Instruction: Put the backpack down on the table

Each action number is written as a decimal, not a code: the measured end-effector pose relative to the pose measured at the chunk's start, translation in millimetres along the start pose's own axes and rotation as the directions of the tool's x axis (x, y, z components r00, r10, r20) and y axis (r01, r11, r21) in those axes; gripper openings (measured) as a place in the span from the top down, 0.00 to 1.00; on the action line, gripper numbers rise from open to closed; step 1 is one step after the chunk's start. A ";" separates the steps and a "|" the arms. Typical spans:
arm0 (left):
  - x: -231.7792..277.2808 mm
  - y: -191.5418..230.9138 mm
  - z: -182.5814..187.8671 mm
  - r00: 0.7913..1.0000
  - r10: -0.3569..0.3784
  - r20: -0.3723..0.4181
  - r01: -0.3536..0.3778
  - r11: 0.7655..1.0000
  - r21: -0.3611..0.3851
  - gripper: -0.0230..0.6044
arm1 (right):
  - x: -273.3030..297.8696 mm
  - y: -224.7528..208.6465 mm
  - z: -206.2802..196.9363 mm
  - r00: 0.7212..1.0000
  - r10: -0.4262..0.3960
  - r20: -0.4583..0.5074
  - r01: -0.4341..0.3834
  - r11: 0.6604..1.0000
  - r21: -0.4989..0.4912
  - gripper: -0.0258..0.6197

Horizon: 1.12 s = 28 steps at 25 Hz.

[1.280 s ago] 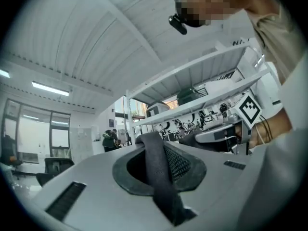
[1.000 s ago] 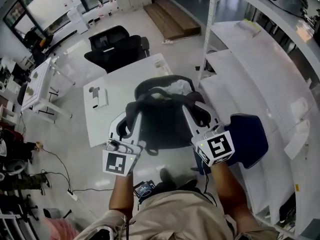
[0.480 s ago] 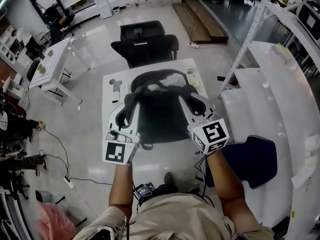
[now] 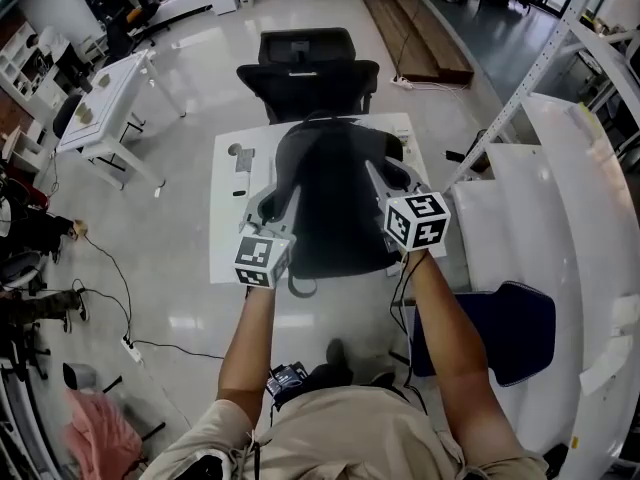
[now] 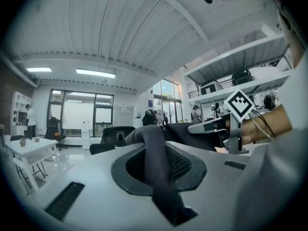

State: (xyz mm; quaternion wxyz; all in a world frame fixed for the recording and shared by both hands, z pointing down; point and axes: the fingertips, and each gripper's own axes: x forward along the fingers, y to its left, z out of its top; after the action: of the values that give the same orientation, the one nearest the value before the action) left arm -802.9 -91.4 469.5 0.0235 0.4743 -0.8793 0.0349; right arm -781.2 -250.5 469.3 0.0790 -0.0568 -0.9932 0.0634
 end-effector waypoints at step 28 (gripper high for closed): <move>-17.2 7.2 -113.5 0.980 0.026 -0.196 -0.045 0.995 -0.089 0.58 | -48.3 -17.6 -102.0 0.979 -0.136 -0.155 0.130 0.991 -0.043 0.73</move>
State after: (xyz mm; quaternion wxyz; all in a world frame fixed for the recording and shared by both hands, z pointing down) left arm -798.6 -63.6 581.0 0.1308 0.4513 -0.8818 0.0407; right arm -718.9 -261.9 564.4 0.1602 0.0036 -0.9864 0.0369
